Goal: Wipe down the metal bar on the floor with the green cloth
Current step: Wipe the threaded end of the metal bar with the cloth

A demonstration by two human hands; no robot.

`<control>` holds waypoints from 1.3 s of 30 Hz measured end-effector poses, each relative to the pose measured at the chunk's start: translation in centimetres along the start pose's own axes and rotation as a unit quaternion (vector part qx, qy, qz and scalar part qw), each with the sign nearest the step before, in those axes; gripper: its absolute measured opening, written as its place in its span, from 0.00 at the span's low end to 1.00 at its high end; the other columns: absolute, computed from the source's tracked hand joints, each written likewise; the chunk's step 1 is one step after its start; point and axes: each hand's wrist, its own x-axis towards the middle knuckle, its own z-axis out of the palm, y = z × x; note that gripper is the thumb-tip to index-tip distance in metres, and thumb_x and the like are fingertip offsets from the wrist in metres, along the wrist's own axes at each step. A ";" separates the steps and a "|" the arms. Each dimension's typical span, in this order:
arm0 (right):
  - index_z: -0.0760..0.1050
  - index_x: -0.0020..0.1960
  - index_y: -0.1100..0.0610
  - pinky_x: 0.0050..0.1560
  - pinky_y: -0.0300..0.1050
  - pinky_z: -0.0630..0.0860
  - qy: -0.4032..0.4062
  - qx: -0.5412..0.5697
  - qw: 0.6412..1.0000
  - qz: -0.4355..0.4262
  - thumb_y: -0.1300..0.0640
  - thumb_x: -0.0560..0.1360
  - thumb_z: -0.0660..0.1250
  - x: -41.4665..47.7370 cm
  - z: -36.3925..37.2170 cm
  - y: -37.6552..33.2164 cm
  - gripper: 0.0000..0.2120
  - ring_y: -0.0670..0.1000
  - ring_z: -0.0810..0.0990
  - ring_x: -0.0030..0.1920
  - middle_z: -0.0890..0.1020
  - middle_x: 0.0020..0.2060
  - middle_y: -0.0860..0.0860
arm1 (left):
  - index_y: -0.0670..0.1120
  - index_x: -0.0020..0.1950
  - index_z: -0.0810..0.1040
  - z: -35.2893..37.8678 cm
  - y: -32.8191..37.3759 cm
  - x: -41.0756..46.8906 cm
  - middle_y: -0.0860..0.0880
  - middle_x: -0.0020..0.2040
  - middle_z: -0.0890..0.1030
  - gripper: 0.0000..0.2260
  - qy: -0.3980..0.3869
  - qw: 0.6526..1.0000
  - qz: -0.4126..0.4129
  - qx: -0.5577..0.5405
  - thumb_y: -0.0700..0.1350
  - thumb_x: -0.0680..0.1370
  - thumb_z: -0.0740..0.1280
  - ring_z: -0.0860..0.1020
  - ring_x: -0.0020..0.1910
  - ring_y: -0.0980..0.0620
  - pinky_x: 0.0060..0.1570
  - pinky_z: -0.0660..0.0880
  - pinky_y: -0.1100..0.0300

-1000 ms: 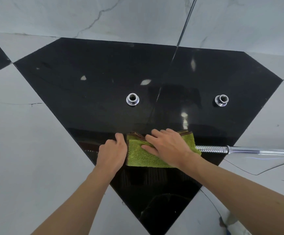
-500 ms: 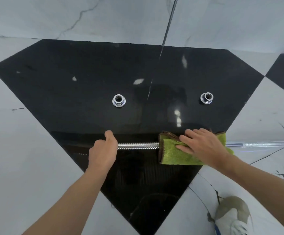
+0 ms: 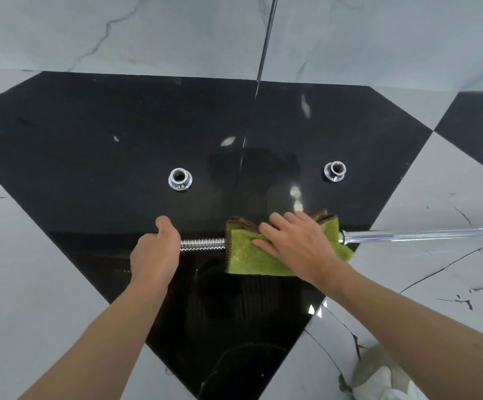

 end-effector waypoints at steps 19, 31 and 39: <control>0.75 0.48 0.55 0.38 0.49 0.71 0.005 -0.066 0.998 -0.008 0.41 0.88 0.48 -3.0 0.5 8.9 0.24 0.52 0.73 0.34 0.74 0.37 0.50 | 0.44 0.59 0.75 0.4 1.5 -0.2 0.46 0.52 0.77 0.17 0.038 0.994 0.025 -0.103 0.52 0.81 0.53 0.71 0.40 0.55 0.36 0.63 0.58; 0.75 0.49 0.53 0.41 0.48 0.71 0.044 -0.036 0.998 0.003 0.42 0.86 0.53 4.6 1.4 1.0 0.19 0.51 0.74 0.35 0.76 0.39 0.49 | 0.52 0.55 0.72 1.4 2.0 0.8 0.55 0.47 0.76 0.09 0.030 0.987 0.067 -0.144 0.52 0.81 0.54 0.72 0.43 0.59 0.38 0.64 0.60; 0.76 0.49 0.53 0.39 0.46 0.69 0.028 -0.033 0.999 -0.029 0.43 0.85 0.57 6.2 1.6 2.8 0.17 0.51 0.74 0.33 0.76 0.37 0.49 | 0.53 0.46 0.72 1.7 2.1 1.3 0.55 0.42 0.75 0.11 -0.020 0.987 0.155 -0.043 0.49 0.83 0.52 0.71 0.39 0.59 0.37 0.64 0.63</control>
